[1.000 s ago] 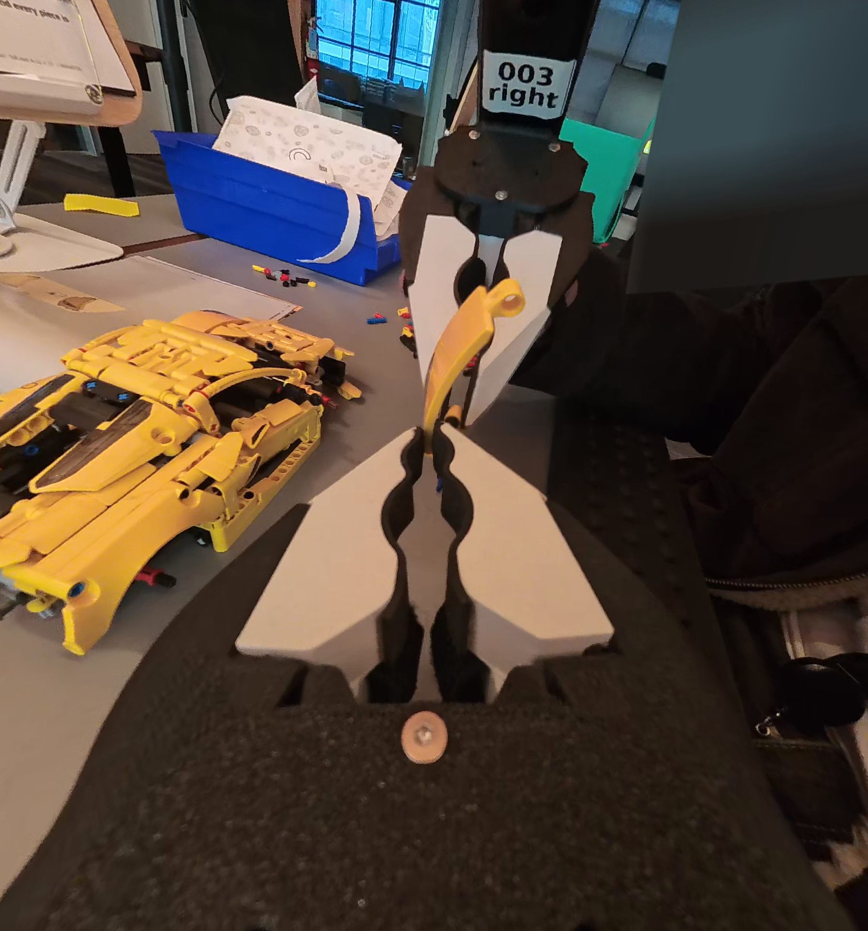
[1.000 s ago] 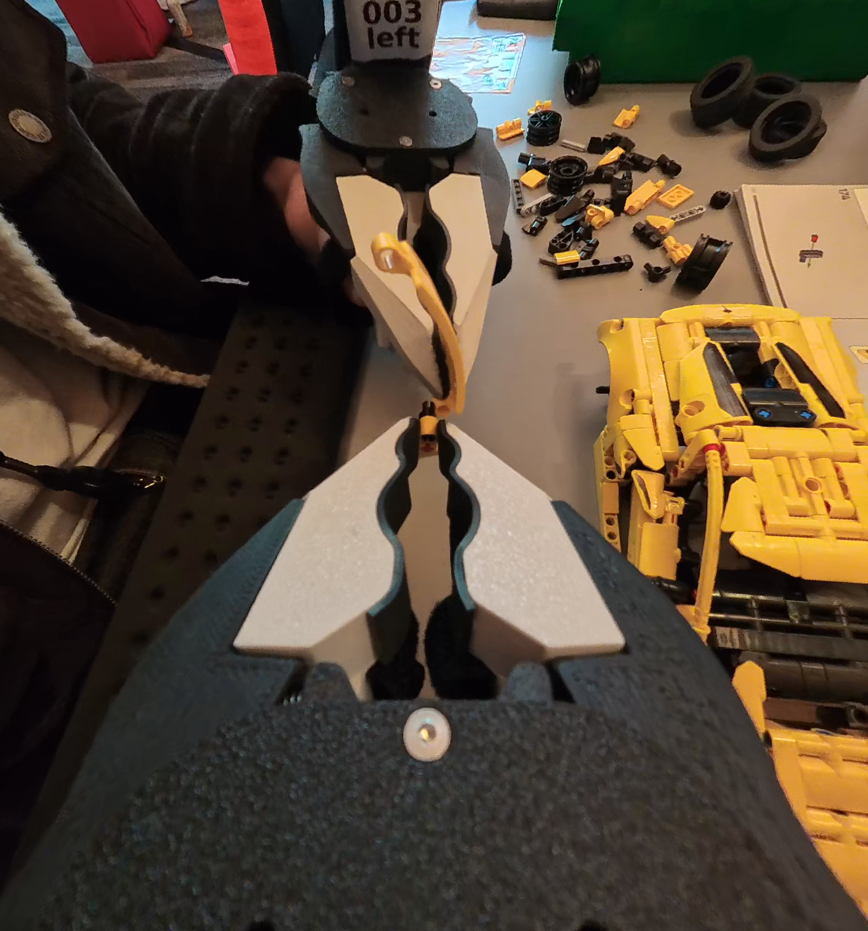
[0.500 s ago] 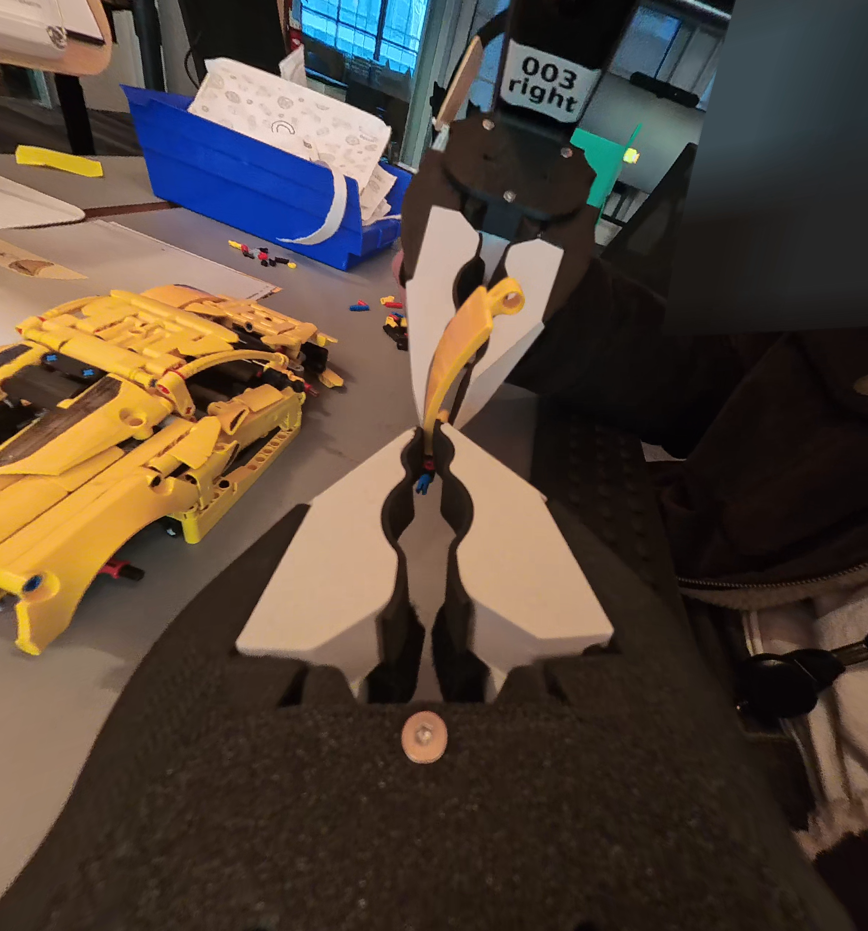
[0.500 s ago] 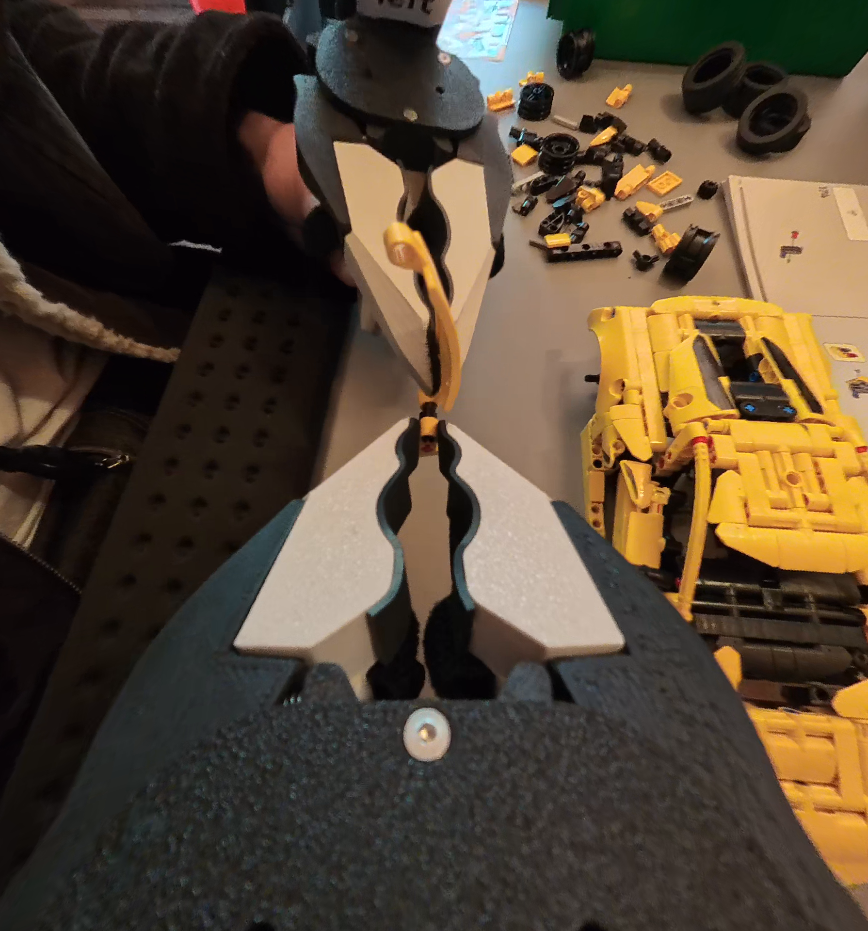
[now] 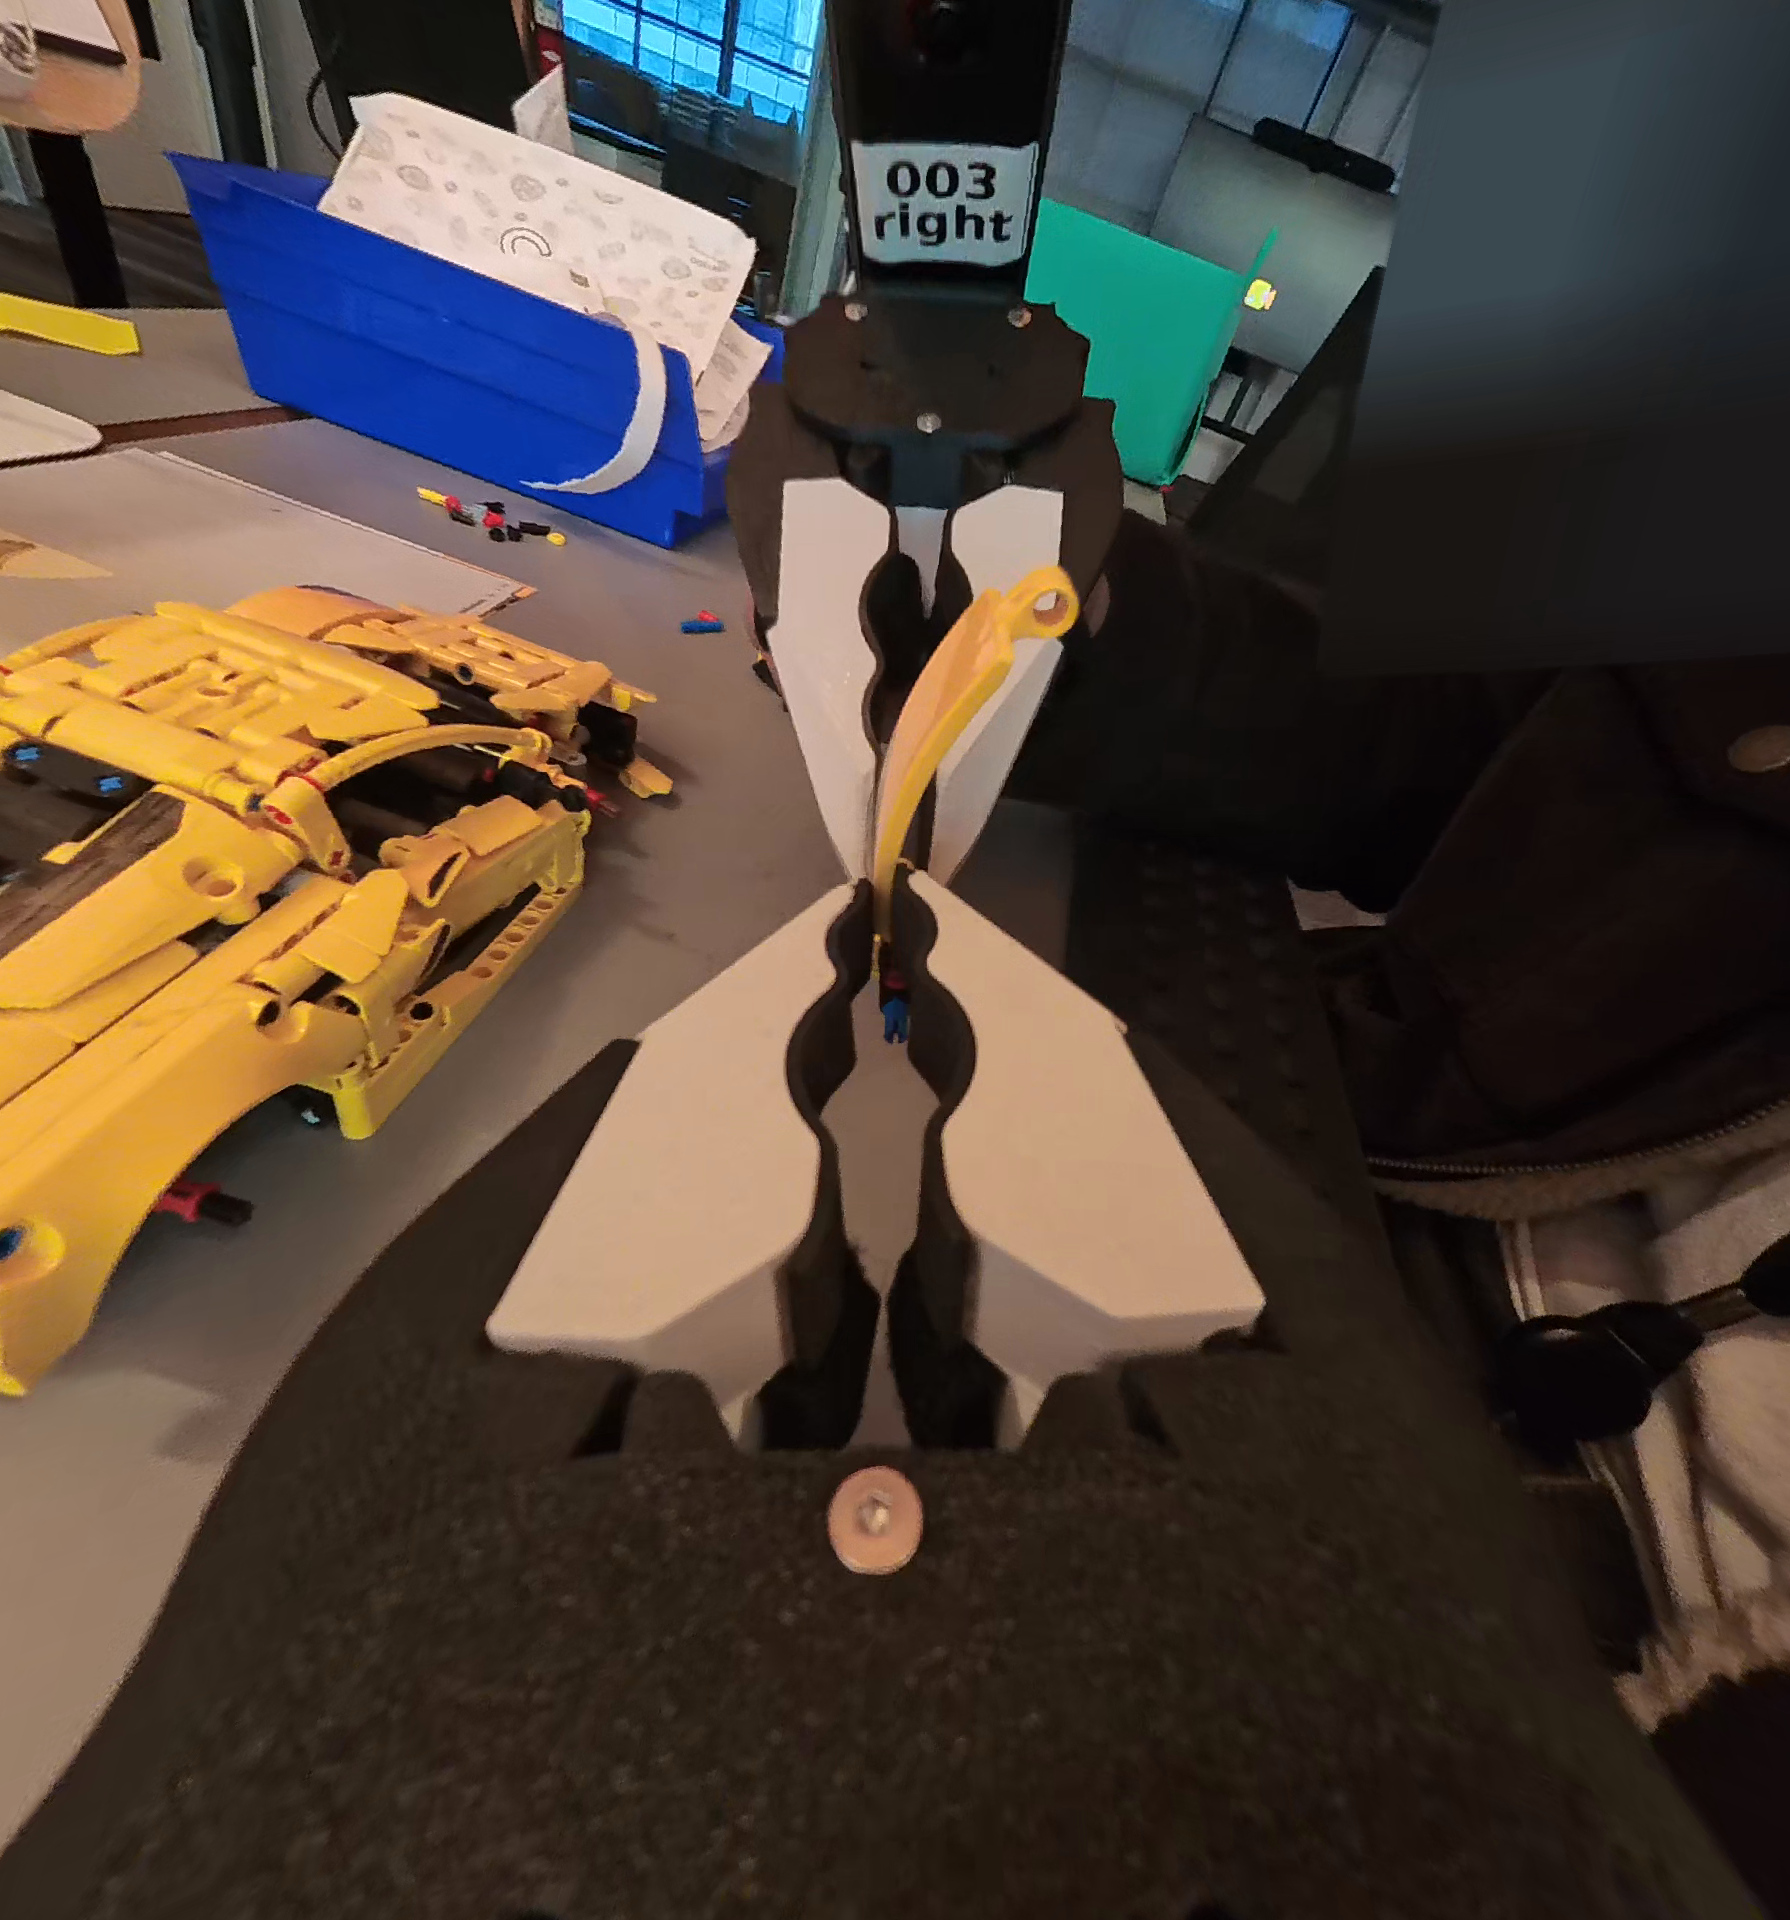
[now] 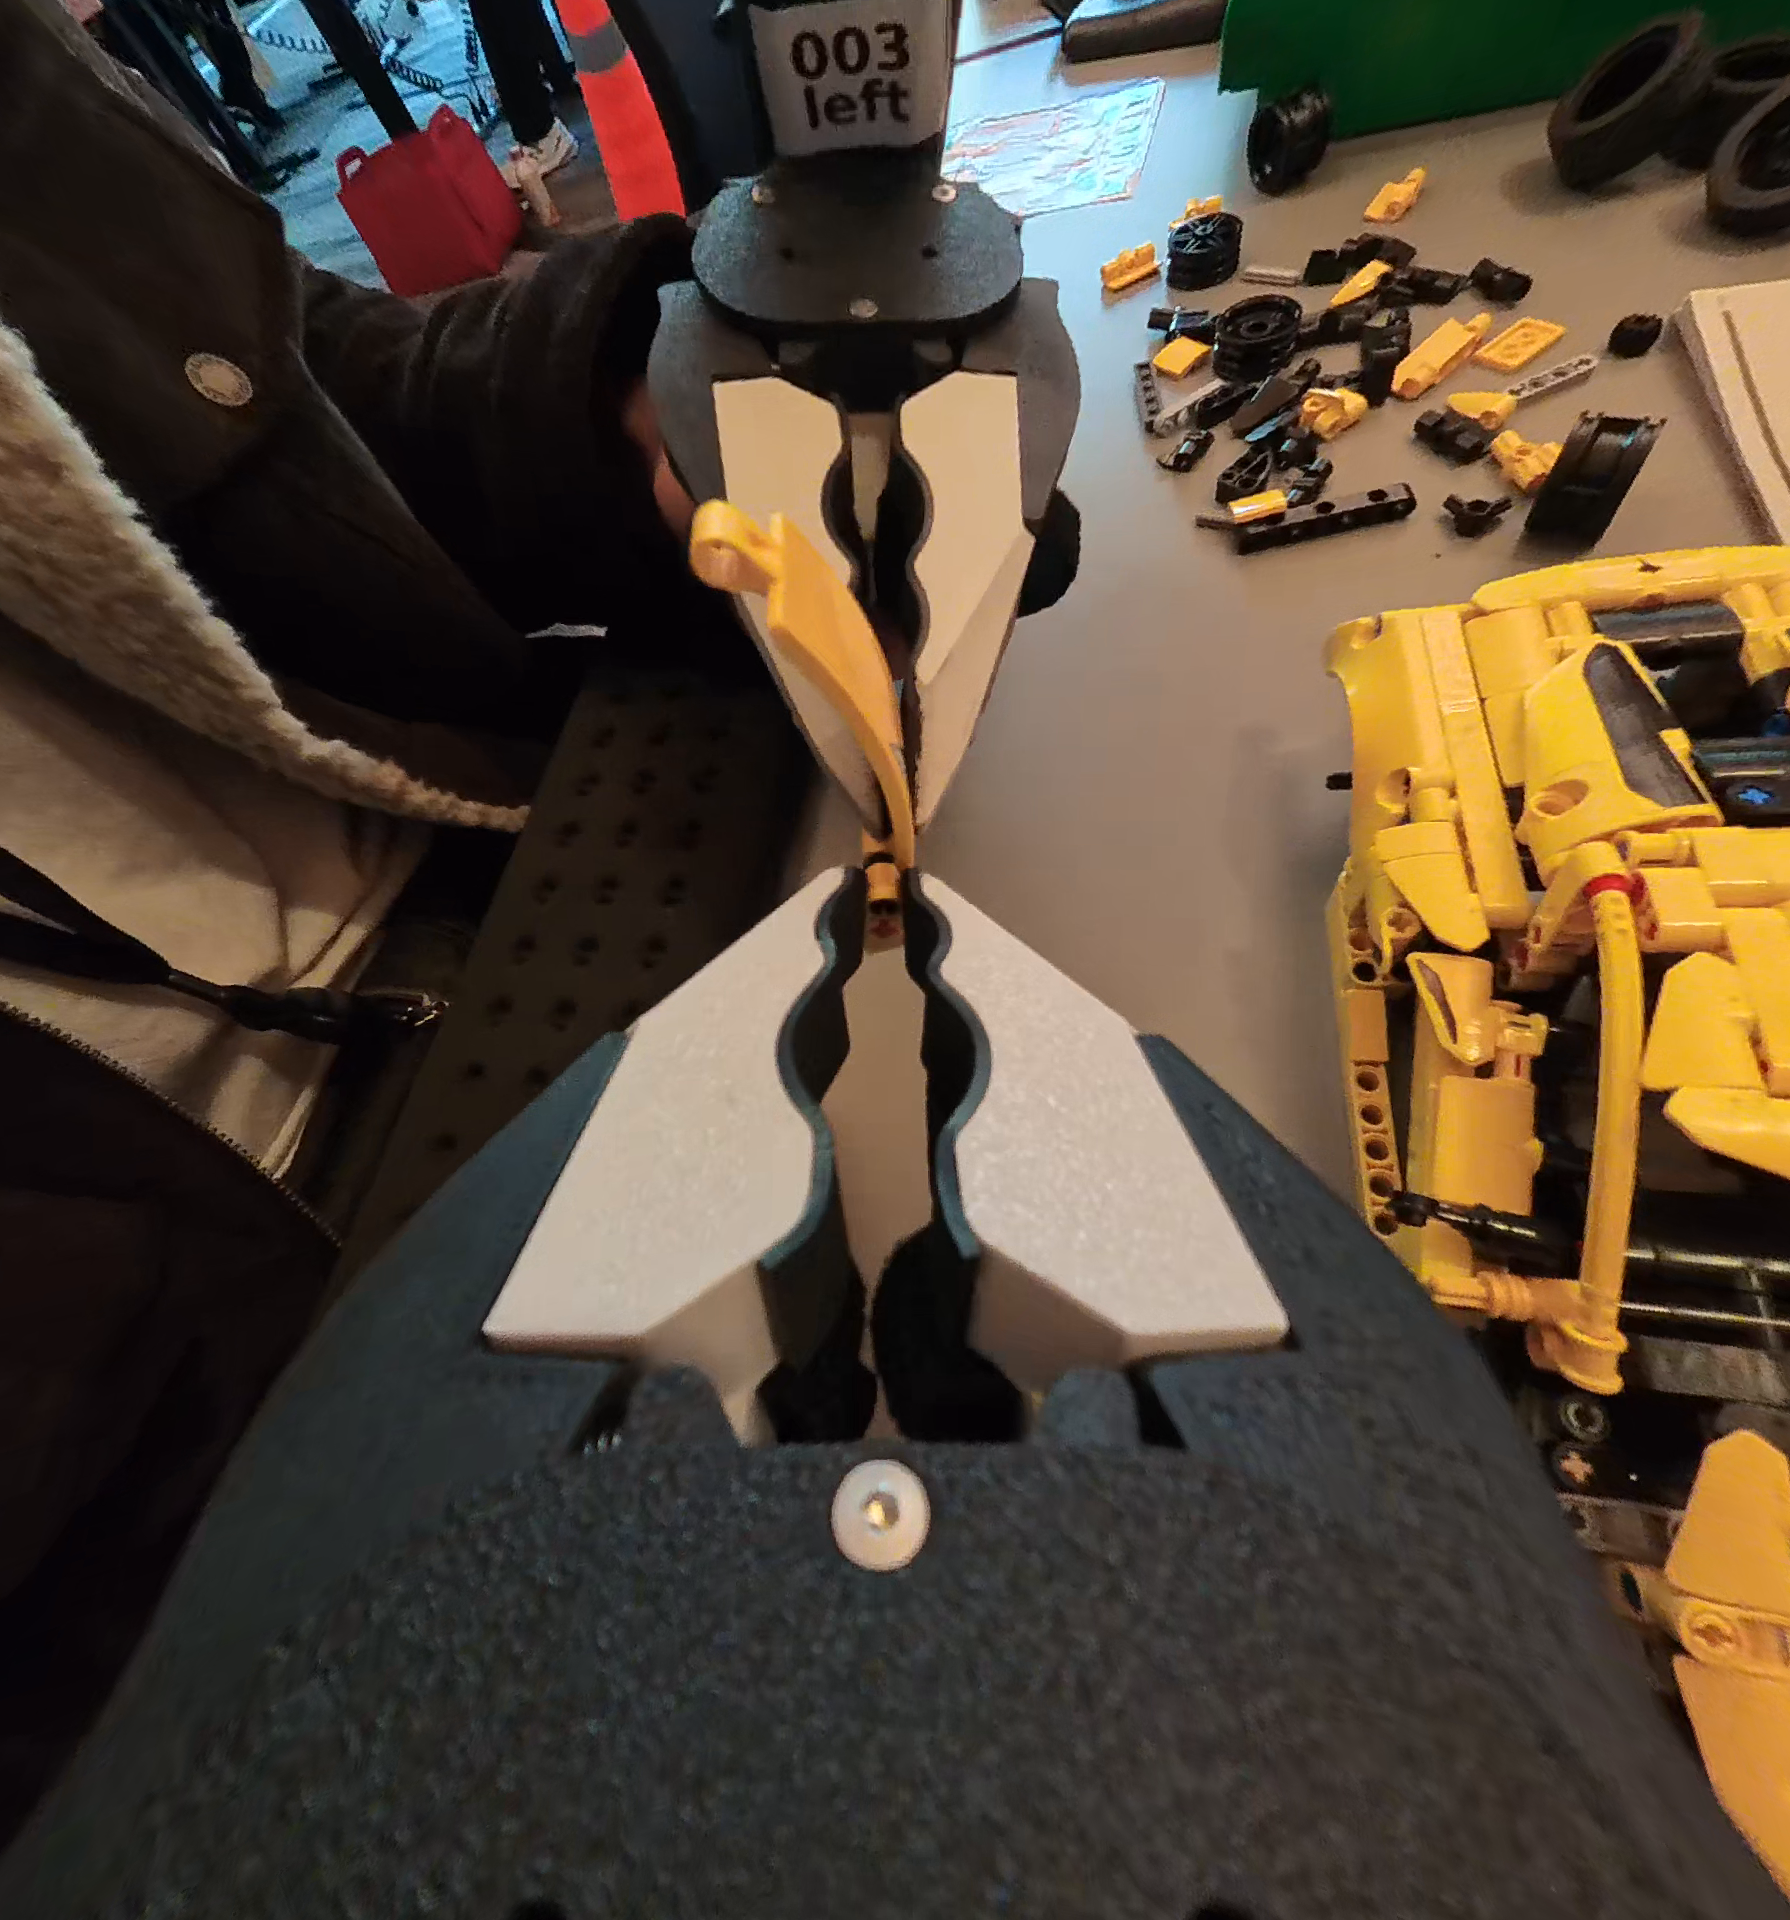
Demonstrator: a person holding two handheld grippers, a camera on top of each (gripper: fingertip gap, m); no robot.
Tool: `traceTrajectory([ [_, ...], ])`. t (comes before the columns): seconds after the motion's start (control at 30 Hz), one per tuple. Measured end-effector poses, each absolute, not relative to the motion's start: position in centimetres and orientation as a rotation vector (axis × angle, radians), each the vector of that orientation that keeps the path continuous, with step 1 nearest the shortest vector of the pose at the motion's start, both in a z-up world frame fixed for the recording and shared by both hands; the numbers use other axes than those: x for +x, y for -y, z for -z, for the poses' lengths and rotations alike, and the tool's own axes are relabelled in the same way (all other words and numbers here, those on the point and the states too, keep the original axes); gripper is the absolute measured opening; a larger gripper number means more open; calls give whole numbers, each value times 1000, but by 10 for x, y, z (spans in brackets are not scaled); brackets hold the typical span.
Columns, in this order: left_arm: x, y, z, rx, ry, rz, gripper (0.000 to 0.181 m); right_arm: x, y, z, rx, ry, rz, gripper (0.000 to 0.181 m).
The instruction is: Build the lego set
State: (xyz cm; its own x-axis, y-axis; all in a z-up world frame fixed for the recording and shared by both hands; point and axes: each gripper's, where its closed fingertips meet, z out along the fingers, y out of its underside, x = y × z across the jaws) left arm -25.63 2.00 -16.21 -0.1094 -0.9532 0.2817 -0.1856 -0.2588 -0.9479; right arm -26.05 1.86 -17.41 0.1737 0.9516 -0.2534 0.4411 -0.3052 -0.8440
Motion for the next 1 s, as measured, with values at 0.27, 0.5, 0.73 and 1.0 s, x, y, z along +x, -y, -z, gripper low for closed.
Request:
traceTrajectory([
  [0.27, -257, -28, 164, -1513, -1252, 1402, 3, -262, -27, 176, -1853, 1234, -1109, 5],
  [0.5, -273, -81, 153, -1639, -850, 1374, 3, -270, -71, 171, -1858, 997, -738, 33],
  [0.73, -282, -99, 139, -1627, -523, 1433, 2, -289, -99, 145, -1771, 722, -350, 33],
  [1.0, -283, -97, 137, -1608, -520, 1423, 2, -284, -103, 147, -1756, 737, -199, 17],
])
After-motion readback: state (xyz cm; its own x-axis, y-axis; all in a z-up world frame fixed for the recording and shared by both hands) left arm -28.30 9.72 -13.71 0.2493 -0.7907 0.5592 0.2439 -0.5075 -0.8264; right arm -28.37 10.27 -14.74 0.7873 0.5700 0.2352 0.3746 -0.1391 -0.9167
